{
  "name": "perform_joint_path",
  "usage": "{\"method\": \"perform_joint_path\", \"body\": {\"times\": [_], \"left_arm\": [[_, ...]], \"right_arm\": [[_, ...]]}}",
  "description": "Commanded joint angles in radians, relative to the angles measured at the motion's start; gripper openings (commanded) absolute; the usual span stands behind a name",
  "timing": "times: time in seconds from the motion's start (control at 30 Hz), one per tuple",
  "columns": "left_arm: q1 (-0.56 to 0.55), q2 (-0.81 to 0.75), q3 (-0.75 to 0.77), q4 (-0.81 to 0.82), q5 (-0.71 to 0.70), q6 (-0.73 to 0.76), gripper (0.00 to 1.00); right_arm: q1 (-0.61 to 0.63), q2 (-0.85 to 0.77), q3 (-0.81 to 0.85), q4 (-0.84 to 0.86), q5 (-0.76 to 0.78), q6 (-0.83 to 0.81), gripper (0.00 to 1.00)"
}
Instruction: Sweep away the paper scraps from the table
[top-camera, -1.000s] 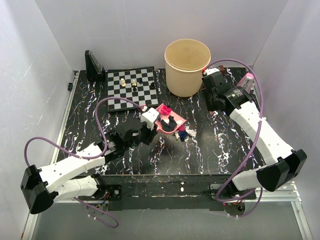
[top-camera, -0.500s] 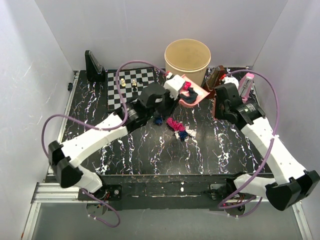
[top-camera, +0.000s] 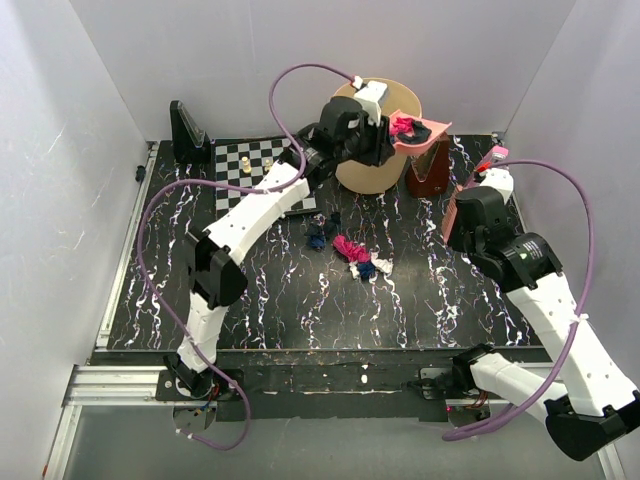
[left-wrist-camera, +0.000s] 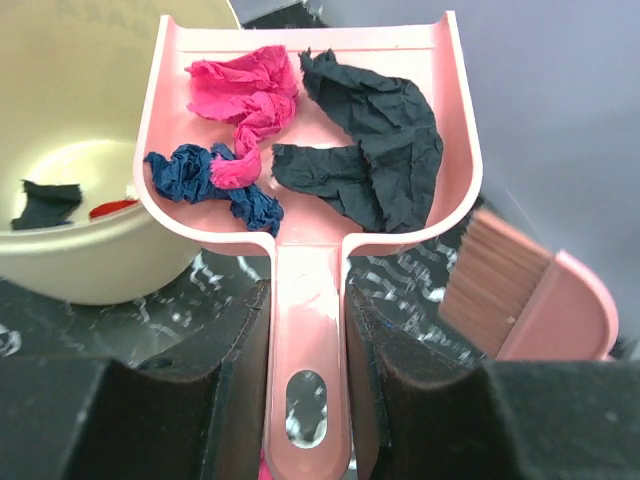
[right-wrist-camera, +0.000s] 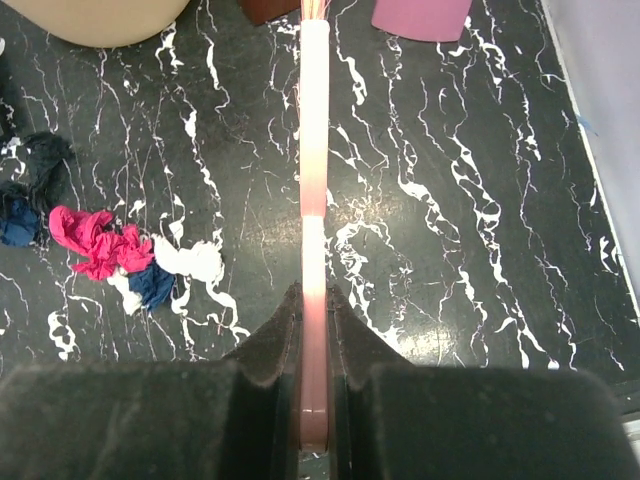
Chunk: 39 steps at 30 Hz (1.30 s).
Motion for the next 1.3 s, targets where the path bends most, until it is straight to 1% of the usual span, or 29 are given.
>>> {"method": "perform_joint_path", "body": {"times": [0.0, 0.07, 0.2, 0.23, 0.33, 0.43, 0.53, 0.57, 0.77, 0.87, 0.93, 1.03, 1.27], "left_arm": [[0.076, 0.041, 0.152, 0.012, 0.08, -0.294, 0.0], [0.108, 0.031, 0.106, 0.075, 0.093, -0.415, 0.0], [0.169, -0.021, -0.122, 0.398, 0.182, -0.688, 0.0], [0.182, -0.017, -0.146, 0.432, 0.198, -0.76, 0.0], [0.205, 0.032, -0.137, 0.486, 0.273, -0.917, 0.0], [0.216, 0.077, -0.172, 0.651, 0.339, -1.093, 0.0], [0.222, 0.094, -0.242, 0.858, 0.36, -1.28, 0.0], [0.222, 0.1, -0.259, 0.915, 0.357, -1.316, 0.0], [0.22, 0.094, -0.344, 1.103, 0.321, -1.495, 0.0], [0.22, 0.089, -0.353, 1.114, 0.307, -1.526, 0.0], [0.222, 0.089, -0.37, 1.115, 0.296, -1.587, 0.0], [0.22, 0.092, -0.405, 1.216, 0.262, -1.659, 0.0], [0.222, 0.095, -0.437, 1.238, 0.221, -1.699, 0.0]], "right_arm": [[-0.006, -0.03, 0.036, 0.039, 0.052, 0.002, 0.01], [-0.007, -0.038, 0.031, 0.042, 0.053, -0.001, 0.01], [-0.01, -0.045, 0.026, 0.041, 0.053, -0.013, 0.01], [-0.012, -0.047, 0.026, 0.042, 0.053, -0.018, 0.01], [-0.01, -0.047, 0.03, 0.041, 0.046, -0.023, 0.01], [-0.013, -0.053, 0.028, 0.044, 0.044, -0.024, 0.01], [-0.015, -0.052, 0.03, 0.042, 0.041, -0.027, 0.01], [-0.015, -0.051, 0.031, 0.039, 0.04, -0.027, 0.01], [-0.015, -0.05, 0.033, 0.038, 0.037, -0.032, 0.01], [-0.013, -0.05, 0.033, 0.039, 0.029, -0.027, 0.01], [-0.013, -0.048, 0.034, 0.036, 0.023, -0.026, 0.01], [-0.015, -0.047, 0.04, 0.033, 0.014, -0.021, 0.01], [-0.015, -0.045, 0.056, 0.028, 0.006, -0.02, 0.01]]}}
